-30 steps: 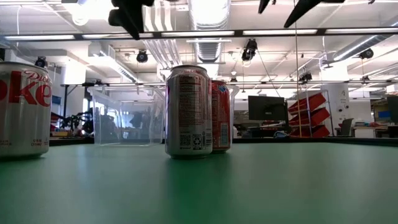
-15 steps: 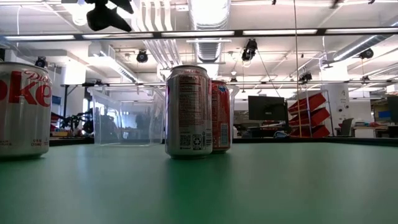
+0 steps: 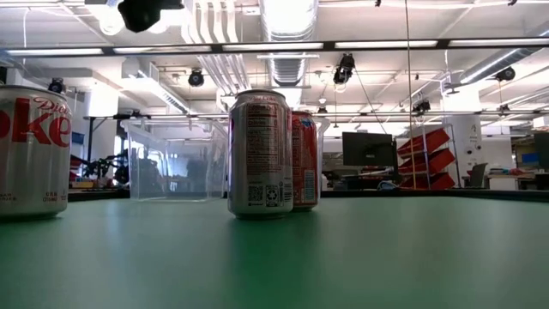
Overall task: Sort soda cans
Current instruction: Move the bottom transparent bin beside the top right transparent bin on the table
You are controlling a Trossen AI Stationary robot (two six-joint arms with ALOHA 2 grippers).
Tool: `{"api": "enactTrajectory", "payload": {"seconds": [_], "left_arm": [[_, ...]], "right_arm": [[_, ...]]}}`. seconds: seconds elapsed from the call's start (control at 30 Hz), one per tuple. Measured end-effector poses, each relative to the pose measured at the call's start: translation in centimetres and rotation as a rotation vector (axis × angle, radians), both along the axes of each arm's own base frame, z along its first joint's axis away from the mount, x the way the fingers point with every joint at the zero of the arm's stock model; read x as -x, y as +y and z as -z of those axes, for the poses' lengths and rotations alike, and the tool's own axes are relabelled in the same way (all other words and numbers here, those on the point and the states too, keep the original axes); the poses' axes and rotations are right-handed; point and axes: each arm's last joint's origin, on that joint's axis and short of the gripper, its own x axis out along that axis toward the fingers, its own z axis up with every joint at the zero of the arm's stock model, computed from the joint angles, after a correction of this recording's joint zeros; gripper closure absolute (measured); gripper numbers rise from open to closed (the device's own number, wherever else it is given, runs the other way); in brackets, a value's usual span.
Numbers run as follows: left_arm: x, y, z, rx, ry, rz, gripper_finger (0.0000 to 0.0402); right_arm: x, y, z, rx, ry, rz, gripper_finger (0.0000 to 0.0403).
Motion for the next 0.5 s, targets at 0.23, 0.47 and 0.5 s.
{"api": "enactTrajectory", "payload": {"seconds": [0.23,0.47,0.5], "left_arm": [[0.0,-0.4,-0.6,0.088,-0.058,0.039,0.0168],[1.1,-1.5,-1.2,0.128,-0.091,0.087,0.0168],[1.3,-1.8,-1.3,0.136,-0.093,0.1,0.0168]], "right_arm": [[-2.4,1.7,1.9,0.054,0.085,0.0,0.0068],[-4.4,3.3,3.2,0.005,0.138,-0.023,0.006],[-4.5,3.4,3.2,-0.01,0.145,-0.033,0.0061]]}}
